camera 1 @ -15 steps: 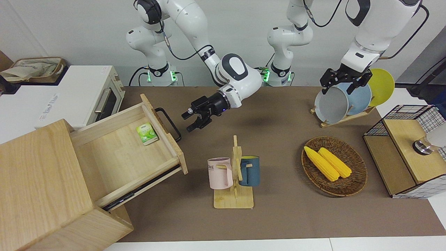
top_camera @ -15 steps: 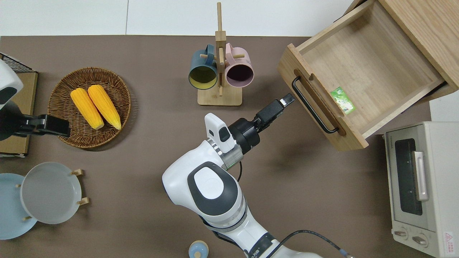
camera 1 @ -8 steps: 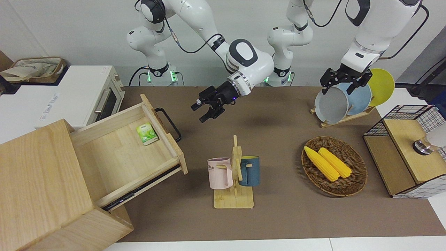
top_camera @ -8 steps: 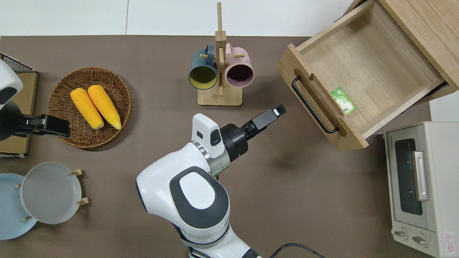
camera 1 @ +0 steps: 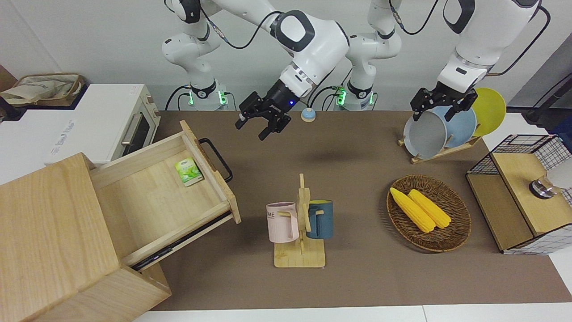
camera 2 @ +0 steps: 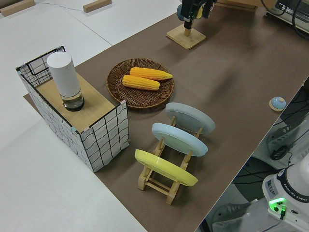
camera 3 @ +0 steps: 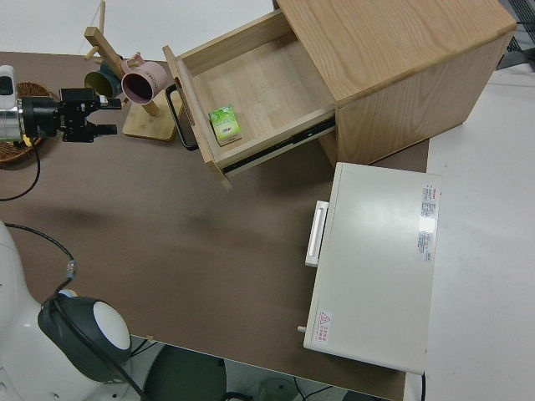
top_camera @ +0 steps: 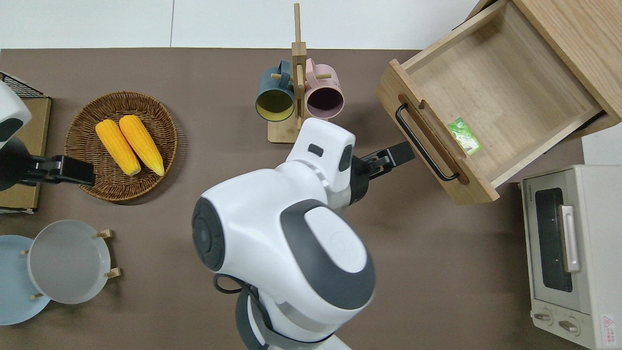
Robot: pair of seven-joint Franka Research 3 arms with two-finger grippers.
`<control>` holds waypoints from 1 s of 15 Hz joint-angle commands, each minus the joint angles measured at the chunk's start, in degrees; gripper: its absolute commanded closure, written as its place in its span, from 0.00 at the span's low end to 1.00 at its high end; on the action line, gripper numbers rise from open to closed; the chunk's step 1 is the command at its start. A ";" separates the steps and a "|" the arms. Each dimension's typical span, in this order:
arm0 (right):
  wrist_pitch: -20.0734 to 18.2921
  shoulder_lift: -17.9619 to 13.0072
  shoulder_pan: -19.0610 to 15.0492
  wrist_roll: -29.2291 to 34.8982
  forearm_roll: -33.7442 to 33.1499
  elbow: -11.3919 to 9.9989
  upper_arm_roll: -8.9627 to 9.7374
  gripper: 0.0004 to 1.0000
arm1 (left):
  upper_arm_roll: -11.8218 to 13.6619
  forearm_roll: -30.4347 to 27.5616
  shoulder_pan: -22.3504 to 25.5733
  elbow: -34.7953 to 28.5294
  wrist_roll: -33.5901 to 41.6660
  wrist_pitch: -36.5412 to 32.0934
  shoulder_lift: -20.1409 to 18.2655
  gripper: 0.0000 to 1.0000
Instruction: Slide drawer open with right arm
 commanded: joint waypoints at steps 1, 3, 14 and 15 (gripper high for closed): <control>0.62 -5.11 -6.30 -2.73 11.94 1.09 0.58 0.02 | -0.39 0.98 0.31 1.40 0.56 -1.13 0.65 0.01; 0.62 -7.66 -10.42 -3.08 19.06 1.17 0.66 0.02 | -0.39 0.98 0.31 1.40 0.56 -1.13 0.65 0.01; 3.17 -12.25 -28.62 -15.20 43.24 0.56 -0.21 0.02 | -0.39 0.98 0.31 1.49 0.56 -1.13 0.65 0.01; 3.52 -12.16 -29.86 -17.04 44.57 0.47 -0.21 0.02 | -0.39 0.98 0.31 1.49 0.56 -1.13 0.65 0.01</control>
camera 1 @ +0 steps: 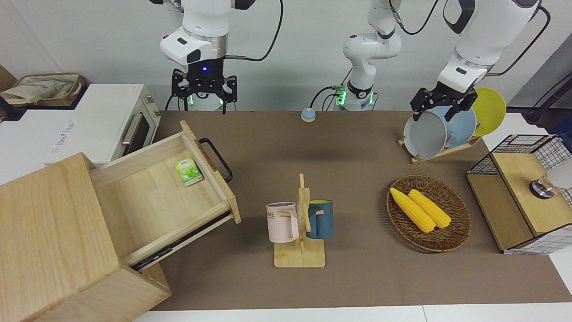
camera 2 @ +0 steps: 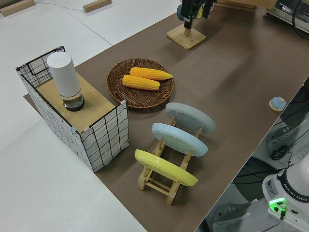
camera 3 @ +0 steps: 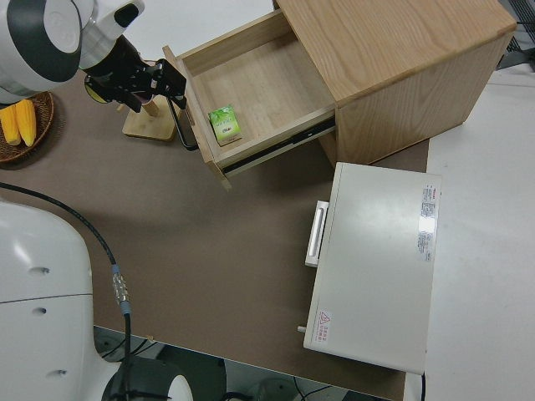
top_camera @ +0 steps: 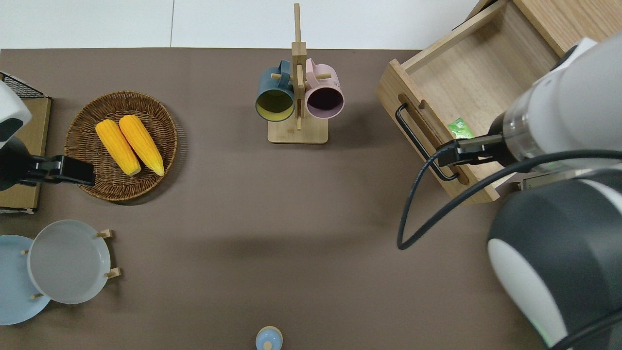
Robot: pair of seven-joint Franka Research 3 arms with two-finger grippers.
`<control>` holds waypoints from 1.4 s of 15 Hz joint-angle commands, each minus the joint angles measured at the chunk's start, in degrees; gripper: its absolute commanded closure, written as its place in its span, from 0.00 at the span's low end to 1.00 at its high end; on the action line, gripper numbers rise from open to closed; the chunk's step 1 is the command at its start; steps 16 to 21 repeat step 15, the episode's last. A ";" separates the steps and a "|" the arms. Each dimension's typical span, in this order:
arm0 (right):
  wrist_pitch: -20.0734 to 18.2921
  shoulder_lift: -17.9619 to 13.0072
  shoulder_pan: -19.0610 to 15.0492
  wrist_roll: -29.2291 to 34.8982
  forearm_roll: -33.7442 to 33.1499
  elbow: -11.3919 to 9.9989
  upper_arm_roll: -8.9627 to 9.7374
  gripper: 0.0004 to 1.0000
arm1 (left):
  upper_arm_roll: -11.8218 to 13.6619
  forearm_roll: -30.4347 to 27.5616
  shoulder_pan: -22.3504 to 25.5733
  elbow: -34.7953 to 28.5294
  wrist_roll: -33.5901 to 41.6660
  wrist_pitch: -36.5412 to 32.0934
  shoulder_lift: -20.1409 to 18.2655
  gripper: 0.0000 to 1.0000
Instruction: Slide drawer open with right arm
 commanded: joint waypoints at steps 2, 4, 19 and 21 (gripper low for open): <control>2.62 -0.83 -6.20 -8.18 6.09 -1.43 0.42 0.02 | -0.39 0.98 0.31 1.40 0.56 -1.13 0.65 0.01; 2.62 -0.57 -6.91 -9.32 5.92 -2.05 0.42 0.02 | -0.39 0.98 0.31 1.49 0.56 -1.13 0.65 0.01; 2.71 0.66 -9.55 -14.69 8.56 -2.49 0.25 0.02 | -0.39 0.98 0.31 1.40 0.56 -1.13 0.65 0.01; 2.71 0.66 -9.55 -14.69 8.56 -2.49 0.25 0.02 | -0.39 0.98 0.31 1.40 0.56 -1.13 0.65 0.01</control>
